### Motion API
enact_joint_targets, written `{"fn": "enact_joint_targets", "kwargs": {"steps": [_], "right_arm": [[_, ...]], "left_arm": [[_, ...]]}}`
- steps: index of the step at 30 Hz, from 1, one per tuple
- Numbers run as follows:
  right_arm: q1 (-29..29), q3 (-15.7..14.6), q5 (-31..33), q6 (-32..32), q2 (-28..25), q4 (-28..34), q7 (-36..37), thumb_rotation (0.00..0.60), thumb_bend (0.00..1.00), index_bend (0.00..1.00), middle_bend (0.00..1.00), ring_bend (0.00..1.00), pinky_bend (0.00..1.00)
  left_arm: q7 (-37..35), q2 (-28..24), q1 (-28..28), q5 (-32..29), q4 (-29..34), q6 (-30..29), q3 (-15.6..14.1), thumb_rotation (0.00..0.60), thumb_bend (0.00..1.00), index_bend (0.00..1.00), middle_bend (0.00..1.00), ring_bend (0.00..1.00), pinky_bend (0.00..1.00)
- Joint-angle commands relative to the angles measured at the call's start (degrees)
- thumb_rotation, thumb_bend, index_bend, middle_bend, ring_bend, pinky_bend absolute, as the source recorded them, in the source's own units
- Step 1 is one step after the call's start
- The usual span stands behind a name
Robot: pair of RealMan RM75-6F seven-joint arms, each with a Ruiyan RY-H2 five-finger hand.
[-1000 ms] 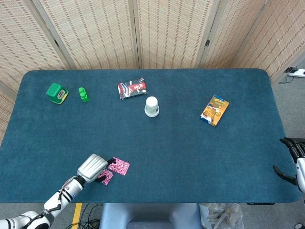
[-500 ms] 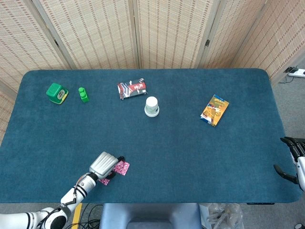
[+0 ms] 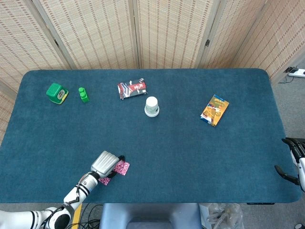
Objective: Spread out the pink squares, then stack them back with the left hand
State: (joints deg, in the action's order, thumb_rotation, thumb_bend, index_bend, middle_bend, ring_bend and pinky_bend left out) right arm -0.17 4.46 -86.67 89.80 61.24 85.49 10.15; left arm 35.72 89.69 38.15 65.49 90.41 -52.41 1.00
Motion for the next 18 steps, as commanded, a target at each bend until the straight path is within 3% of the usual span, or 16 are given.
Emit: {"fn": "enact_joint_targets", "kwargs": {"steps": [1,18], "right_arm": [[0.09,0.01,0.02,0.14,-0.04,-0.02,0.08,0.600,0.25,0.16,0.21,0.20,0.28],[0.32,-0.05,0.08,0.31,0.10,-0.43,0.51,0.600,0.25,0.16,0.21,0.20,0.28]], "left_arm": [[0.32,0.19,0.22,-0.22,-0.15,-0.12,-0.05,0.600,0.30,0.31,1.00,0.93,1.00],[2.35,-0.03,1.10,-2.64,0.81,-1.10,-0.78,0.600,0.30,0.26,0.99,0.93,1.00]]}}
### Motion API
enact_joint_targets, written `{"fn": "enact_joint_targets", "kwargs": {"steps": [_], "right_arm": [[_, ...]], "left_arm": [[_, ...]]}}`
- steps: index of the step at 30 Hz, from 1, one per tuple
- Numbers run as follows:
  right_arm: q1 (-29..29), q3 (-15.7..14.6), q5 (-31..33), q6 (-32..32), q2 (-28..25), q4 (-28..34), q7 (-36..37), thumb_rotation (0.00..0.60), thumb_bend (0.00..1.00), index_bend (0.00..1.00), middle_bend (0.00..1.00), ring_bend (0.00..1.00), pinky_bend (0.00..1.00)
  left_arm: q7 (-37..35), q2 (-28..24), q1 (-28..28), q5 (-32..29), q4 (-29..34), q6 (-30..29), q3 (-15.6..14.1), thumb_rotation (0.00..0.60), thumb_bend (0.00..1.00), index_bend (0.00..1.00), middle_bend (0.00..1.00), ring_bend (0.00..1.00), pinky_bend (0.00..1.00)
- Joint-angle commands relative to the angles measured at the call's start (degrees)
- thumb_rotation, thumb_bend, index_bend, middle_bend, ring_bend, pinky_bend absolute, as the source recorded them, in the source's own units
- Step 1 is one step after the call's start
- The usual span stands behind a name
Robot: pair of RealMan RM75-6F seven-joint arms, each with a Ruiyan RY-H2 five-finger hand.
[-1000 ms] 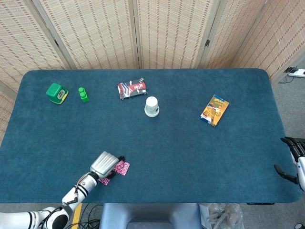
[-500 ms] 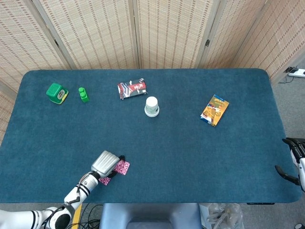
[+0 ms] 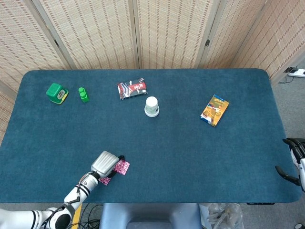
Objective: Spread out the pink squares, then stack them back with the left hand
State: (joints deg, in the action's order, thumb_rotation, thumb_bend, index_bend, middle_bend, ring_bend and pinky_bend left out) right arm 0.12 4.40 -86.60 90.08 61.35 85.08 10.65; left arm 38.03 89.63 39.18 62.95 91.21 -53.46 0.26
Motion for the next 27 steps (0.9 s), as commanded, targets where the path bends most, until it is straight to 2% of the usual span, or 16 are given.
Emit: {"fn": "enact_joint_targets", "kwargs": {"steps": [1,17,27], "right_arm": [[0.03,0.01,0.03,0.03,-0.01,-0.04,0.01,0.600,0.25,0.16,0.21,0.20,0.28],[0.23,-0.02,0.12,0.13,-0.04,0.05,-0.04,0.600,0.25,0.16,0.21,0.21,0.28],[0.31,-0.02,-0.01,0.29,-0.10,0.14,-0.08,0.600,0.25,0.16,0.21,0.21,0.28]], "left_arm": [[0.04,0.05,0.10,-0.19,0.03,-0.09,-0.05,0.600,0.30,0.26,0.99,0.93,1.00],[0.16,0.18,0.48,-0.92,0.03,-0.68,-0.68,0.600,0.30,0.21,0.99,0.93,1.00],[-0.93,0.83,0.40,0.02,-0.81,-1.23,-1.01,0.600,0.30,0.34,0.99,0.93,1.00]]}}
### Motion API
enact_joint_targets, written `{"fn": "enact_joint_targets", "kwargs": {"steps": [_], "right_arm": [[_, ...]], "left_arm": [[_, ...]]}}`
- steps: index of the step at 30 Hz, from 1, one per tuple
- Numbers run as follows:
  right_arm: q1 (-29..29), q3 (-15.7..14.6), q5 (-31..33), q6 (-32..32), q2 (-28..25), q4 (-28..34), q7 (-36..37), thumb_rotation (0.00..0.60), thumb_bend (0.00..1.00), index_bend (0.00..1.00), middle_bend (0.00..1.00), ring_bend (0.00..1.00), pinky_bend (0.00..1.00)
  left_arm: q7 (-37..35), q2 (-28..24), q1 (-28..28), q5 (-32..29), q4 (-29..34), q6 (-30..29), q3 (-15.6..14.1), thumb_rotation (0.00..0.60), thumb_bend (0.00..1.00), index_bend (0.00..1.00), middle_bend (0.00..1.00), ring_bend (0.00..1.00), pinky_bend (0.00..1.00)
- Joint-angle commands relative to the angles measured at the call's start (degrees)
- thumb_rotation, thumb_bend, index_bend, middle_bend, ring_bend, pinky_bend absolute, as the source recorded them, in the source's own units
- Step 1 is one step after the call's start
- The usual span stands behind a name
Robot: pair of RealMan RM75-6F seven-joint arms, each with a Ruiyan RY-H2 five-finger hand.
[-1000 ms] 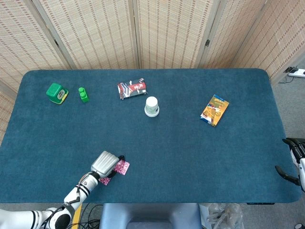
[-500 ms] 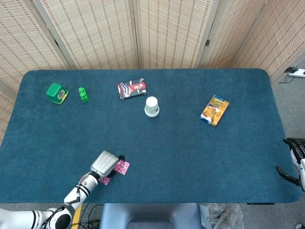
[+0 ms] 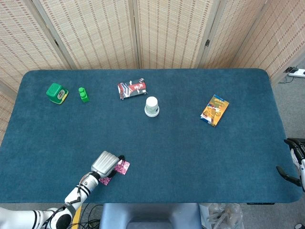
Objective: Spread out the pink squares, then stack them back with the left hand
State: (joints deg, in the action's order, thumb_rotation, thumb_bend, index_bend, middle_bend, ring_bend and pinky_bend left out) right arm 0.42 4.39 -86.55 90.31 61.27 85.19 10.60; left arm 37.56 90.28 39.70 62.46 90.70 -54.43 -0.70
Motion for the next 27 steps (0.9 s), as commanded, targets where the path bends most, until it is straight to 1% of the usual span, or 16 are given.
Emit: {"fn": "enact_joint_targets", "kwargs": {"steps": [1,8,22,27], "right_arm": [[0.02,0.01,-0.07,0.09,-0.02,0.05,-0.04,0.600,0.25,0.16,0.21,0.21,0.28],[0.06,0.02,-0.07,0.13,0.01,0.06,0.03,0.600,0.25,0.16,0.21,0.21,0.28],[0.07,0.09,-0.39,0.45,-0.04,-0.08,0.44,0.600,0.25,0.16,0.21,0.21,0.28],[-0.09,0.16,-0.65,0.49,-0.09,-0.12,0.57,0.600,0.25,0.16,0.21,0.21,0.28]], "left_arm": [[-0.68,0.20,-0.16,0.74,-0.34,-0.34,-0.07,0.600,0.30,0.35,0.99,0.93,1.00],[-2.16,0.18,-0.31,2.18,-0.45,-0.79,0.06,0.600,0.30,0.40,0.99,0.93,1.00],[-1.85,-1.57,-0.12,3.19,2.15,-1.73,0.63,0.600,0.30,0.40,0.99,0.93,1.00],[-1.04,-3.59,-0.49,3.36,4.57,-3.02,0.62,0.600,0.30,0.40,0.99,0.93,1.00]]}}
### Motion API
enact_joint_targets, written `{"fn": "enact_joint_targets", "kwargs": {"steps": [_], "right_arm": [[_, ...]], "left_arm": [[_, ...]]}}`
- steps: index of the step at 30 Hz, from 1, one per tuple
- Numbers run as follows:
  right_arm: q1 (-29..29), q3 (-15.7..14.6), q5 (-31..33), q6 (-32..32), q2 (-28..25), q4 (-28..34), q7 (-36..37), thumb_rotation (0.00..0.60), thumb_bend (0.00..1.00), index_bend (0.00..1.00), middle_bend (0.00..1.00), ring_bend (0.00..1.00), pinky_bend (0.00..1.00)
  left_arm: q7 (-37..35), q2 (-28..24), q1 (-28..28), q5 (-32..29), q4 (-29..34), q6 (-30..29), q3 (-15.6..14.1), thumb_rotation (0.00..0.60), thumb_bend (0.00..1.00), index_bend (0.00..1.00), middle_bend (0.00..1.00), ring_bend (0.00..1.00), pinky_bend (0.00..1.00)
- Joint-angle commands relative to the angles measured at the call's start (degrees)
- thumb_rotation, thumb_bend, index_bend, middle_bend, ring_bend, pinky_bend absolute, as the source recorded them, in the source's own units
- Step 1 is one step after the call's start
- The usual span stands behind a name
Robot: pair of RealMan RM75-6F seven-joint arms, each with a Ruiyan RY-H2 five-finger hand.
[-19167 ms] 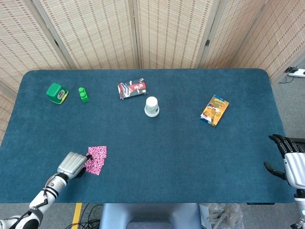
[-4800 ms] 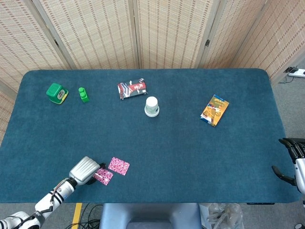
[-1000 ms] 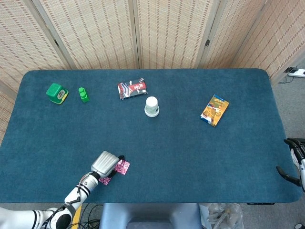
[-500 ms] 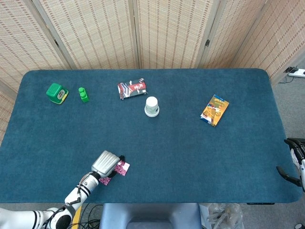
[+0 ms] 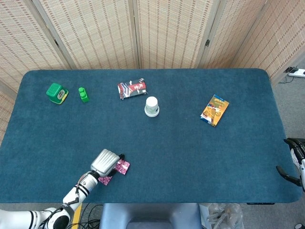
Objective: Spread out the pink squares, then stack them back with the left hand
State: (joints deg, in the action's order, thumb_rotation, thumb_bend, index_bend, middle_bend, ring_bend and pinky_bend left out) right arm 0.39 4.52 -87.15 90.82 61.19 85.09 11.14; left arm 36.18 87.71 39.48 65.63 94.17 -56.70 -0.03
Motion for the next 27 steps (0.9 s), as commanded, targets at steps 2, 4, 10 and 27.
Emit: {"fn": "enact_joint_targets", "kwargs": {"steps": [2,4,10,27], "right_arm": [[-0.17,0.05,-0.13,-0.10,0.02,-0.02,0.05,0.600,0.25,0.16,0.21,0.21,0.28],[-0.30,0.04,-0.25,-0.19,0.08,-0.07,0.12,0.600,0.25,0.16,0.21,0.21,0.28],[-0.34,-0.04,-0.42,-0.16,0.07,0.03,0.03,0.600,0.25,0.16,0.21,0.21,0.28],[-0.33,-0.21,-0.69,0.03,0.02,0.58,-0.45,0.600,0.25,0.16,0.21,0.21,0.28]], "left_arm": [[0.51,-2.05,-0.64,0.52,2.07,-1.45,-0.30,0.600,0.30,0.40,0.99,0.93,1.00],[0.39,-3.23,-1.21,1.13,2.99,-2.20,-0.82,0.600,0.30,0.39,0.99,0.93,1.00],[0.60,-6.51,-3.11,2.01,4.58,-3.61,-3.01,0.600,0.30,0.39,0.99,0.93,1.00],[1.95,-7.99,-6.12,2.96,6.69,-3.66,-6.46,0.600,0.30,0.38,0.99,0.93,1.00]]}}
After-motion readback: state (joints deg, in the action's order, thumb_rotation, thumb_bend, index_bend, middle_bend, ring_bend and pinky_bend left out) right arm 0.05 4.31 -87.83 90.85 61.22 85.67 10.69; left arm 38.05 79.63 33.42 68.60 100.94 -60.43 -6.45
